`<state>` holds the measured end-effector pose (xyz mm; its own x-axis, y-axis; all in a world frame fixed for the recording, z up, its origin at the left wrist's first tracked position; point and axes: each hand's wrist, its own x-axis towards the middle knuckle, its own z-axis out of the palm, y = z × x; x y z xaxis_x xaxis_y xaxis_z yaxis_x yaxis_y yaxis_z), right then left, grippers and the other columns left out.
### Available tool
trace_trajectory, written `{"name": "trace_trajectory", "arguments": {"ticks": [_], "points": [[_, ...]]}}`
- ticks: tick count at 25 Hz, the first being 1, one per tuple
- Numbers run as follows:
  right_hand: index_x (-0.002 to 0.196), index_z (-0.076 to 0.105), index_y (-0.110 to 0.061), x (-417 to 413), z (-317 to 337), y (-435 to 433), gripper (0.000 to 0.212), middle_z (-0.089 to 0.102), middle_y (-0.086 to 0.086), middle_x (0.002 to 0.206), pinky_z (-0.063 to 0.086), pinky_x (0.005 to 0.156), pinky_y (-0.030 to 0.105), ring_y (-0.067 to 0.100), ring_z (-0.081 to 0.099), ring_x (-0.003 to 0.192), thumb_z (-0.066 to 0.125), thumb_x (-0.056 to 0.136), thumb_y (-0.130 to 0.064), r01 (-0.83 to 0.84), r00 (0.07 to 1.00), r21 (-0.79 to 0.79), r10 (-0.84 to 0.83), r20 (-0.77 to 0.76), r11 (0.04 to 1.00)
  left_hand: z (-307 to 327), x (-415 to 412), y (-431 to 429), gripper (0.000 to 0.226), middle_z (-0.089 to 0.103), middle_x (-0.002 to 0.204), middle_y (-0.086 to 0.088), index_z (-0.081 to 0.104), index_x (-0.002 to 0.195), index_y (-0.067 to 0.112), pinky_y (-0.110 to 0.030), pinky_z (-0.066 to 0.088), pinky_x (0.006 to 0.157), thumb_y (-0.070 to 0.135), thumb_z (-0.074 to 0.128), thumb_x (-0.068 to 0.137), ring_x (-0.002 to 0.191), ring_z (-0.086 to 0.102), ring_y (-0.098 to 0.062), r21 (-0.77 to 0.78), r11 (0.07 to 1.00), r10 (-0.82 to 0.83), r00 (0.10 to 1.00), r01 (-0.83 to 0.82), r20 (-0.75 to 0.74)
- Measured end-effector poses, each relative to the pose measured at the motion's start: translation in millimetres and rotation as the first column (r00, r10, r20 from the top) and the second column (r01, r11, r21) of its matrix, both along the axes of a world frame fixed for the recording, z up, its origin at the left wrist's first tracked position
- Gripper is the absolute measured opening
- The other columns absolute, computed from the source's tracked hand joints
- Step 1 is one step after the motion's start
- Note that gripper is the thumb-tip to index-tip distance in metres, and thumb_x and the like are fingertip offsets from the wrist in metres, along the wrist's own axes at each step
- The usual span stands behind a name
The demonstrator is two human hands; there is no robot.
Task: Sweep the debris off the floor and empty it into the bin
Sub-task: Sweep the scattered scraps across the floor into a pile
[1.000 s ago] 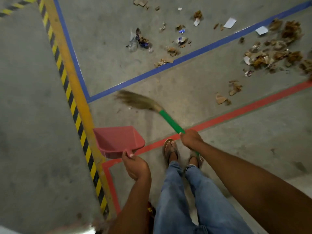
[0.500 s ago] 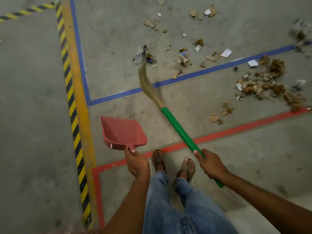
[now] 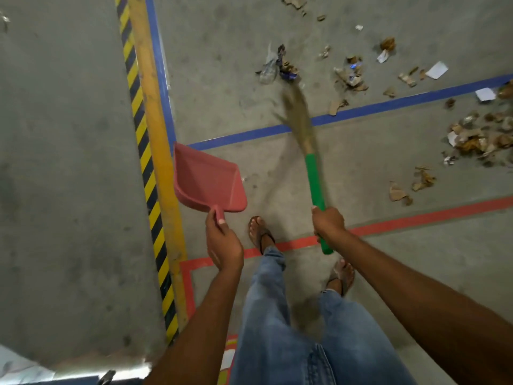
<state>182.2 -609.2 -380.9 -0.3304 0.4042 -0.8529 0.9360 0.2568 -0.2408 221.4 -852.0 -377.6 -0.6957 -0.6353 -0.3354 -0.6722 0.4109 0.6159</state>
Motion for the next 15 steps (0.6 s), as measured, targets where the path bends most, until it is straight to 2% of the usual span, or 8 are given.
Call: {"name": "trace_trajectory", "arguments": {"ticks": [2,4,7,10,13,14,15], "points": [[0.094,0.057,-0.006,25,34,-2,0.036,0.061,0.015,0.07,0.046,0.04,0.031,0.027,0.056,0.047,0.053,0.099,-0.041,-0.004,0.997,0.012,0.005,-0.073,1.0,5,-24,-23,0.043,0.064,0.137,0.004,0.047,0.14,0.041,-0.052,0.057,0.088,0.05,0.032,0.101,0.106,0.071,-0.031,0.007,1.0,0.013,1.0,-0.013,0.0],[0.091,0.055,-0.007,49,75,-7,0.034,0.053,0.012,0.06,0.039,0.037,0.027,0.021,0.046,0.04,0.054,0.101,-0.039,-0.031,0.993,-0.086,0.021,-0.117,0.996,12,-51,-42,0.039,0.065,0.135,-0.002,0.053,0.142,0.033,-0.05,0.055,0.091,0.037,0.039,0.106,0.112,0.068,-0.032,0.013,0.999,0.04,0.999,-0.04,0.022],[0.086,0.059,-0.013,60,104,-34,0.031,0.056,0.004,0.056,0.042,0.042,0.027,0.018,0.051,0.041,0.056,0.1,-0.041,-0.255,0.963,-0.154,0.237,-0.127,0.955,18,-81,-67,0.037,0.064,0.137,-0.006,0.055,0.143,0.021,-0.04,0.047,0.094,0.022,0.044,0.108,0.121,0.061,-0.031,-0.004,0.991,0.136,0.99,-0.136,0.028],[0.08,0.059,-0.026,12,84,-89,0.025,0.058,-0.007,0.064,0.044,0.058,0.027,0.009,0.054,0.057,0.057,0.099,-0.044,-0.471,0.881,-0.158,0.454,-0.135,0.868,26,-105,-89,0.037,0.064,0.138,-0.006,0.056,0.143,0.019,-0.036,0.043,0.092,0.018,0.045,0.108,0.123,0.059,-0.031,-0.015,0.985,0.174,0.985,-0.173,0.015],[0.074,0.054,-0.019,-79,28,-149,0.035,0.058,-0.001,0.069,0.041,0.06,0.03,0.019,0.056,0.065,0.056,0.099,-0.044,-0.628,0.778,-0.168,0.609,-0.154,0.76,17,-118,-106,0.036,0.066,0.134,-0.006,0.057,0.141,0.022,-0.041,0.051,0.094,0.02,0.046,0.106,0.116,0.063,-0.033,-0.008,0.98,0.201,0.98,-0.201,0.009],[0.079,0.058,-0.015,-113,7,-169,0.035,0.059,0.005,0.071,0.044,0.06,0.03,0.024,0.058,0.064,0.057,0.098,-0.044,-0.602,0.799,-0.18,0.585,-0.141,0.778,12,-123,-113,0.036,0.066,0.133,-0.005,0.058,0.14,0.024,-0.046,0.055,0.092,0.022,0.046,0.106,0.112,0.065,-0.034,0.001,0.977,0.213,0.977,-0.213,0.004],[0.086,0.061,-0.01,-146,-11,-187,0.035,0.06,0.01,0.069,0.046,0.055,0.031,0.025,0.057,0.058,0.058,0.098,-0.043,-0.514,0.858,-0.216,0.503,-0.106,0.83,7,-126,-118,0.036,0.066,0.131,-0.004,0.057,0.139,0.026,-0.049,0.056,0.089,0.023,0.046,0.105,0.108,0.067,-0.034,0.017,0.974,0.228,0.974,-0.228,-0.008]]}}
